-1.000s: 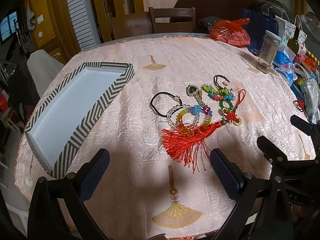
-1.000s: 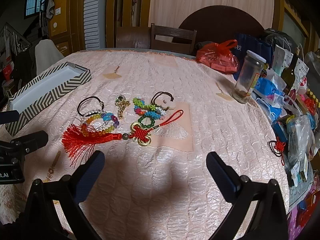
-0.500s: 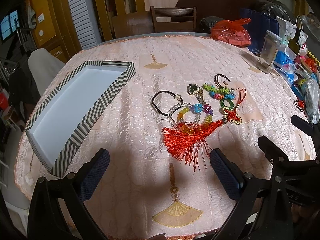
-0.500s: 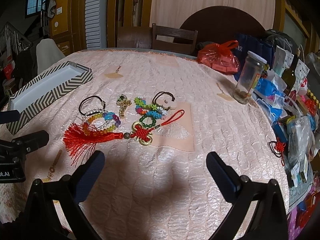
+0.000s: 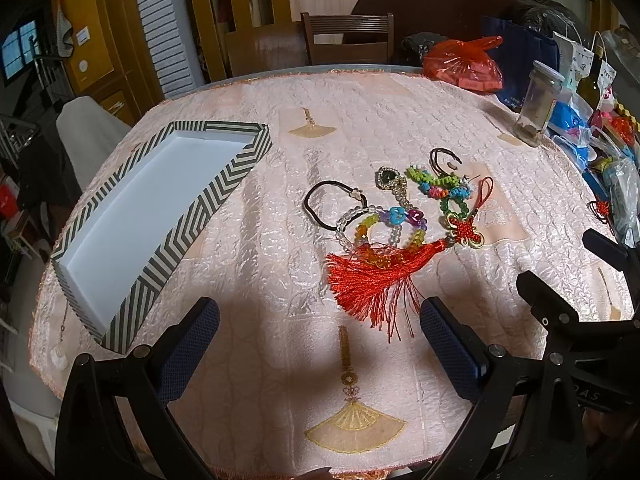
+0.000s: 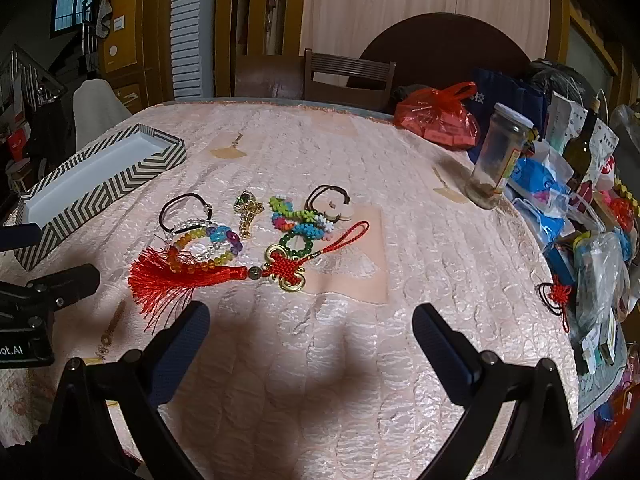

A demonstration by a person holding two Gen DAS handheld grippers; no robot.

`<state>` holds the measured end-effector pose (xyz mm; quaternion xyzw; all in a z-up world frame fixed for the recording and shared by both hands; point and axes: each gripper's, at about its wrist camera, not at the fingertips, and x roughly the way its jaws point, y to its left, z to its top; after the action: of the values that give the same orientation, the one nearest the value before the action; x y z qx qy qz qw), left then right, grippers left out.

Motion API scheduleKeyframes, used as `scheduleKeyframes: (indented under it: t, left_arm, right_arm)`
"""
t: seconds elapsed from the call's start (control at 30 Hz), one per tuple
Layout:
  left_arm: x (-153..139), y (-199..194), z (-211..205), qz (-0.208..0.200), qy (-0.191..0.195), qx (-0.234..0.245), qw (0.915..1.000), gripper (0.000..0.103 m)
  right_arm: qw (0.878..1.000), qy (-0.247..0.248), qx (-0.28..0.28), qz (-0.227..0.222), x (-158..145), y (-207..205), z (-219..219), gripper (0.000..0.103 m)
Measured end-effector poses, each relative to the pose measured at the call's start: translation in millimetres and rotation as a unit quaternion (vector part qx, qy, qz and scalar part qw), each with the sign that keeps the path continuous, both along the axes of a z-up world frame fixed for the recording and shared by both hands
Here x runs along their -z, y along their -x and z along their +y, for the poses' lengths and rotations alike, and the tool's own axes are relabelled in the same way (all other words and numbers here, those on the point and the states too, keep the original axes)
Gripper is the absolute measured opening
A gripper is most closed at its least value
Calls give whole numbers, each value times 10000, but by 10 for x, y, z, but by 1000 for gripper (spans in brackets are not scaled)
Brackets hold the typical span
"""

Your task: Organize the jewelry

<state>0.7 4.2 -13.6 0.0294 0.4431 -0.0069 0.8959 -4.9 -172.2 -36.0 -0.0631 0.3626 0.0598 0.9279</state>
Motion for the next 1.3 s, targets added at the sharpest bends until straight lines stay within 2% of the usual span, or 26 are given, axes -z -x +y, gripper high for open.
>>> scheduleKeyframes:
  t: [0.33, 0.77, 1.0, 1.3]
  left_arm:
    - [16, -11, 6, -2, -5, -27, 10000, 89]
    - [79, -51, 78, 36, -27, -185, 9998, 89]
    - [110, -75, 123, 75, -19, -276, 9996, 89]
    - [108, -77, 119, 85, -23, -257, 9996, 89]
  right_arm:
    - [9999, -148, -36, 9, 3, -1, -25, 103]
    - [9999, -21, 18, 133, 54, -54, 8, 103]
    - [9992, 40, 287, 285, 106, -109, -86, 103]
    - [9988, 38, 356, 337, 126, -125, -116, 103]
